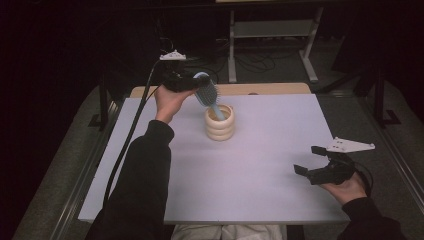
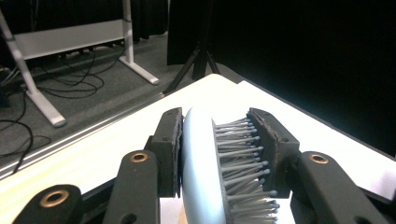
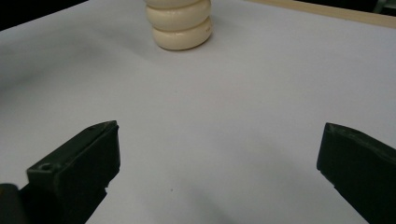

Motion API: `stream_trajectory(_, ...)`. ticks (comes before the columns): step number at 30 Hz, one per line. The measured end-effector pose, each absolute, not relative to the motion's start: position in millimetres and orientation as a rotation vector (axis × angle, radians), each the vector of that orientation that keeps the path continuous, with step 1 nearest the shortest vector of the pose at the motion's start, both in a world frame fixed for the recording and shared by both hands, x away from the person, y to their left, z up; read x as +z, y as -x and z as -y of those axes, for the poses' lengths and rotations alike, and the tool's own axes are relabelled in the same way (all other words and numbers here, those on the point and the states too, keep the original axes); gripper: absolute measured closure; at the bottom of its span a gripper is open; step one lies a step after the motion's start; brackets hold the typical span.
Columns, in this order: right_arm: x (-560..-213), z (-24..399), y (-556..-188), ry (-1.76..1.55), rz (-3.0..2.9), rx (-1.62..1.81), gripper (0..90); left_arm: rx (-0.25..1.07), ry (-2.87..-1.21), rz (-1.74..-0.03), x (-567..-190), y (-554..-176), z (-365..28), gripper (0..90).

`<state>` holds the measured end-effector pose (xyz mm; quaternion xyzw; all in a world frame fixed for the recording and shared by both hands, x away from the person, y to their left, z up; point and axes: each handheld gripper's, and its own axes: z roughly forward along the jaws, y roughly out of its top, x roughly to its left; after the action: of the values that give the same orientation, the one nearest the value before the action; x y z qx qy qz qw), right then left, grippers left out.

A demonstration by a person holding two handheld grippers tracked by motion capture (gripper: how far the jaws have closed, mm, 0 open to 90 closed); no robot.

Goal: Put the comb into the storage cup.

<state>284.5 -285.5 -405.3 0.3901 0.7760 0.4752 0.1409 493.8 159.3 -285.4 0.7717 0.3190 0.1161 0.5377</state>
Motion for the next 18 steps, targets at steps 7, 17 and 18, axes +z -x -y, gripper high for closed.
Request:
stream_trajectory(7,-406.9,284.6,-285.1,-1.126,-2.233,1.378,0.0,0.265,-1.827,-0.774,-292.9,-496.2,-159.7,57.5)
stream_trajectory(17,-409.9,276.1,-286.4,-1.099,-2.281,1.356,0.0,0.221,-1.793,-0.794,-312.7,-497.4,-158.7,57.3)
stream_trajectory(18,-410.0,276.1,-286.5,-1.101,-2.280,1.355,0.0,0.213,-1.784,-0.797,-314.0,-497.8,-158.9,57.3)
